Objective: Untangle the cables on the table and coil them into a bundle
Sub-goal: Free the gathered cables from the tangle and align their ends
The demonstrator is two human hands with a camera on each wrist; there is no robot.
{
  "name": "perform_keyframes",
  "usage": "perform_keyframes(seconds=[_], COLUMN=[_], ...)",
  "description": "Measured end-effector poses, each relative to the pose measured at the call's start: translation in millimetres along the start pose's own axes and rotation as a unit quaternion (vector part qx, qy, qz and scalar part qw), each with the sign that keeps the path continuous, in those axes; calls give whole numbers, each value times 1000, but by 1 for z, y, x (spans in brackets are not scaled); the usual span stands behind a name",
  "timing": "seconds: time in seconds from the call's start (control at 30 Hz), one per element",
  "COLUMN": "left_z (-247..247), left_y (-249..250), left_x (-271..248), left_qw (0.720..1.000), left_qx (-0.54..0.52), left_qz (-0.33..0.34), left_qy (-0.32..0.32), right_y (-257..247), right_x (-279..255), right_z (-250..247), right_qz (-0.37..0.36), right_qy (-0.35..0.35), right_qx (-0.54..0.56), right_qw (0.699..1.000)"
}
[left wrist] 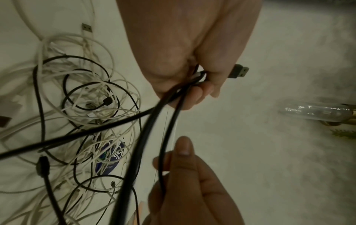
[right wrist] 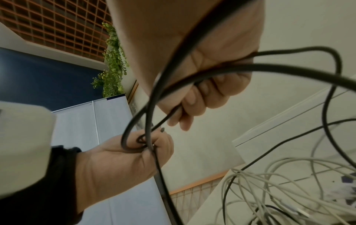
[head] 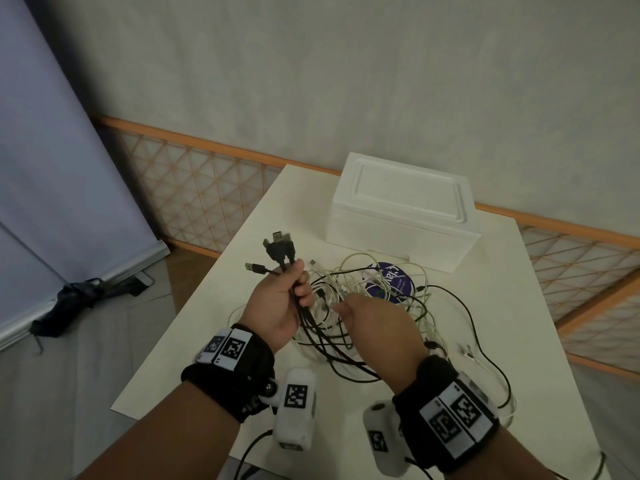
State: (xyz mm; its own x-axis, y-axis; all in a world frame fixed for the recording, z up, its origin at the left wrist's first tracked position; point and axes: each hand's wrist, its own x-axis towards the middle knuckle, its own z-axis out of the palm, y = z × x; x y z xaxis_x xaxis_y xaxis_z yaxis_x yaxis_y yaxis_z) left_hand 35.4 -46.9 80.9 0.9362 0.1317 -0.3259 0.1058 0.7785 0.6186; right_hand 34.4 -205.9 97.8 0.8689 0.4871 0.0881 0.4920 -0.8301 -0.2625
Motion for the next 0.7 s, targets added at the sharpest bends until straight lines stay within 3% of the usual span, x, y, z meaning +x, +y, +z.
perform_keyframes(seconds=[0.1, 0.2, 0.33, 0.47, 0.6, 0.7], left_z=[1, 2, 7, 21, -1, -36], left_y=[-5, -5, -12, -22, 17, 53], left_x=[-4, -6, -11, -17, -9, -4], left_qw=[1000, 998, 997, 997, 998, 996], left_qx=[5, -19, 17, 36, 21, 25], left_qz=[-26, -51, -56, -60, -54, -54], left_qy=[-6, 10, 59, 41, 35, 69], right_y=[2, -1, -11, -20, 5, 39], right_x=[1, -5, -16, -17, -28, -45], right_z=[2, 0, 1, 17, 25, 19], right_qz=[3, 5, -3, 40, 14, 12], right_qy=[24, -23, -81, -125, -136, -113], right_qx=[-16, -15, 105, 135, 10, -39], right_qw=[1000, 1000, 991, 982, 991, 993])
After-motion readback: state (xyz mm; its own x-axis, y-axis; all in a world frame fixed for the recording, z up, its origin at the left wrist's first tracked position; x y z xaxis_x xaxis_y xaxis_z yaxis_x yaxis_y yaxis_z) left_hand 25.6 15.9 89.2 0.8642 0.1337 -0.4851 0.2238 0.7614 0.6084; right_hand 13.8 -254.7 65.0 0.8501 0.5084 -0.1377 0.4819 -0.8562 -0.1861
